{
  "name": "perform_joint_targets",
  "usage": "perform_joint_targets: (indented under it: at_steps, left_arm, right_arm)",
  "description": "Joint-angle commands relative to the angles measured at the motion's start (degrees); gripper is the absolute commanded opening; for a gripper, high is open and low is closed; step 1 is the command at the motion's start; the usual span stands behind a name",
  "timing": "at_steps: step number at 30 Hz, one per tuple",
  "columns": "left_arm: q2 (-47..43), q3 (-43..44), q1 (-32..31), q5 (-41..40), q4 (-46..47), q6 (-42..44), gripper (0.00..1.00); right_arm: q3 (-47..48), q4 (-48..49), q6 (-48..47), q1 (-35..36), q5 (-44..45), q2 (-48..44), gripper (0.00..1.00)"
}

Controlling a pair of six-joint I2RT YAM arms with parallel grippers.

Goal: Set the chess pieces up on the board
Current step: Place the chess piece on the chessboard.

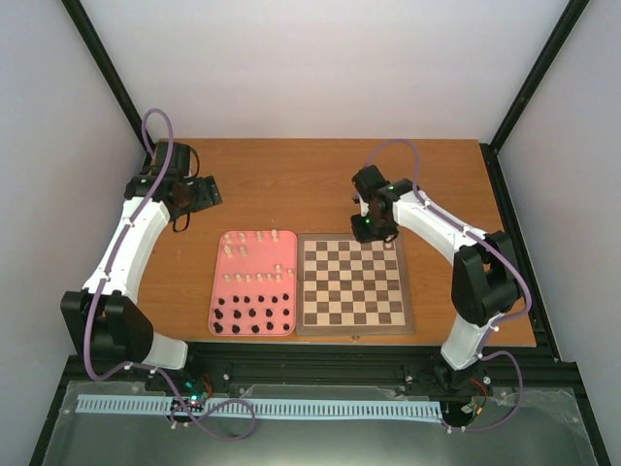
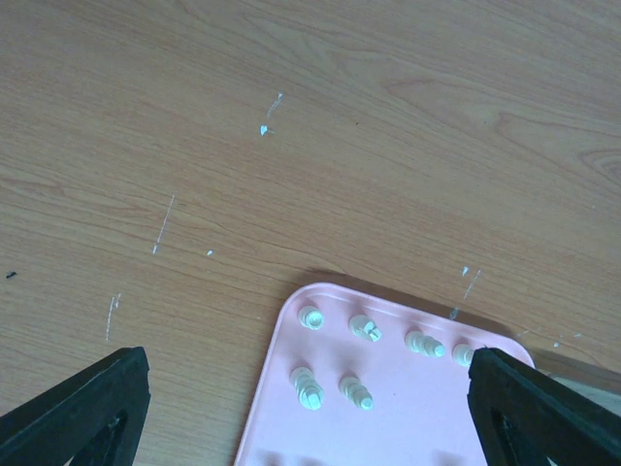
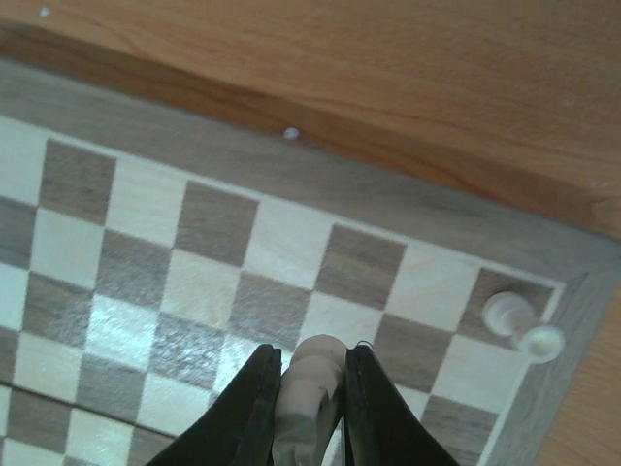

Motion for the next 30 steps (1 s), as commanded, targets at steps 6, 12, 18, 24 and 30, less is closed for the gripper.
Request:
perform_joint_targets:
  at_steps: [6, 12, 18, 24, 30]
  left_arm:
    - [0.4, 0.5, 0.3, -0.1, 0.4, 1.0, 0.92]
    - [0.6, 0.3, 0.3, -0.1, 0.4, 1.1, 0.92]
    - [0.8, 0.2, 0.3, 0.2, 0.5, 1.1, 0.92]
    - [0.4, -0.4, 0.3, 0.2, 0.7, 1.1, 0.92]
    - [0.1, -0.9, 0.3, 0.1, 0.7, 1.1, 0.92]
  right_arm:
    - [-1.8, 4.5, -5.0, -5.2, 2.5, 2.3, 0.04]
    - [-3.4, 6.2, -5.7, -5.6, 1.9, 3.1, 0.04]
    - [-4.6, 6.7, -5.9, -5.7, 2.7, 3.7, 0.04]
    - [-5.5, 7.1, -6.0, -5.8, 2.8, 4.5, 0.04]
    - [-5.5, 7.5, -6.0, -5.9, 3.0, 5.4, 0.05]
